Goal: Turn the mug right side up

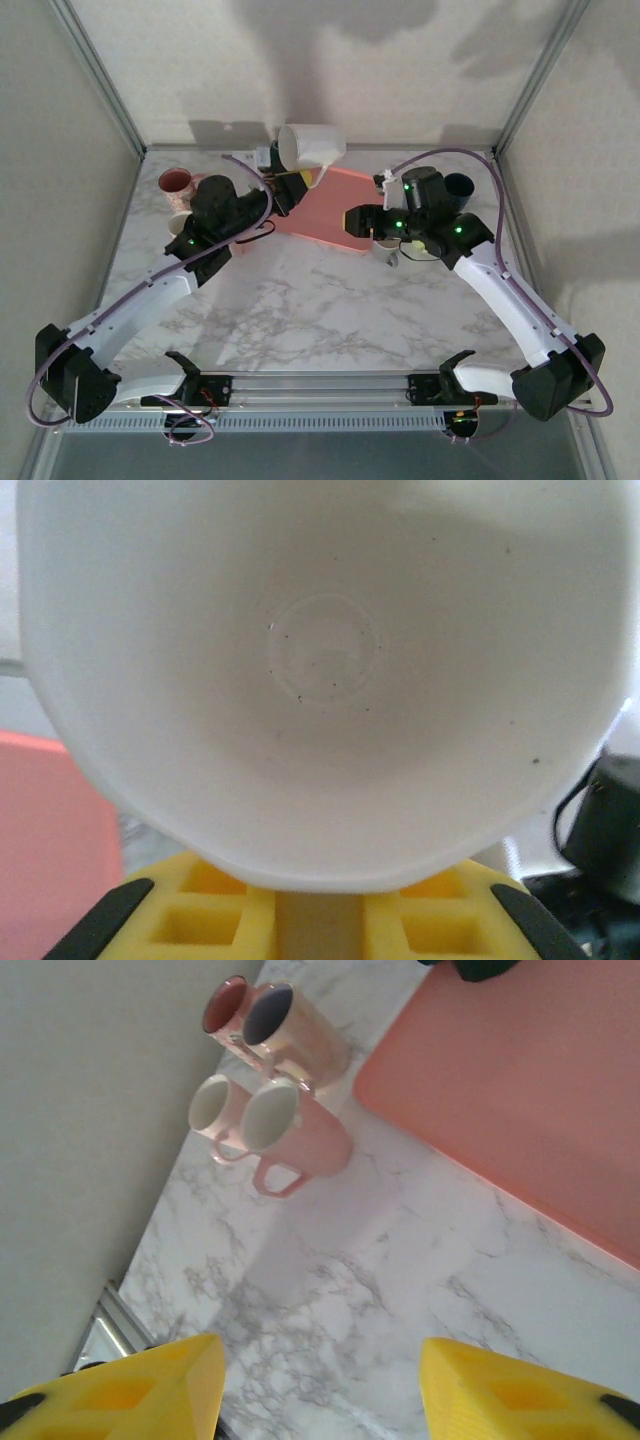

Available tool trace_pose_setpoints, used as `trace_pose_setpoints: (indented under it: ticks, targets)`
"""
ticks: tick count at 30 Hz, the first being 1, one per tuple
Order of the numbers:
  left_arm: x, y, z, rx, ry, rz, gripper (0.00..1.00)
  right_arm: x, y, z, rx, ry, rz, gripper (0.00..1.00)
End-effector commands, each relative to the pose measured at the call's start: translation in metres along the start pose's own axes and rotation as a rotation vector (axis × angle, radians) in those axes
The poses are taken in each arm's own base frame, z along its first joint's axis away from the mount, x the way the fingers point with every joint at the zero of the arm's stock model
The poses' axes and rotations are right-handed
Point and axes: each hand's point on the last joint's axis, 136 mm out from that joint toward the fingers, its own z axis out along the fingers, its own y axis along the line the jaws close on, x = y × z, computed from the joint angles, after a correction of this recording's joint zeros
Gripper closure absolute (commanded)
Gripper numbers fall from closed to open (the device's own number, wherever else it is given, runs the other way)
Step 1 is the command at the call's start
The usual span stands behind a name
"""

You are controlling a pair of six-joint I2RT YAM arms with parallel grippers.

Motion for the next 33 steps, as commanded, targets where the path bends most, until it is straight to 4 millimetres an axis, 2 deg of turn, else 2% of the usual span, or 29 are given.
trace_pose_setpoints:
  ticks: [1, 6, 15, 23, 33]
  targets:
    - [-0.008, 0.001, -0.015, -0.093, 0.047, 0.184, 1.00, -0.002, -0.006, -0.005, 0.041, 0.008, -0.019, 0.45]
    - [0.002, 0.027, -0.027, -0.247, 0.145, 0.260, 1.00, -0.002, -0.011, -0.002, 0.053, 0.018, -0.003, 0.45]
    - [0.051, 0.060, -0.051, -0.337, 0.392, 0.404, 1.00, -0.006, -0.021, 0.007, 0.067, 0.036, 0.011, 0.45]
    - [0.102, 0.116, -0.063, -0.493, 0.595, 0.388, 1.00, -0.008, -0.024, 0.013, 0.059, 0.058, 0.040, 0.45]
    - [0.135, 0.165, -0.070, -0.636, 0.680, 0.390, 1.00, -0.003, -0.032, 0.019, 0.065, 0.088, 0.083, 0.46]
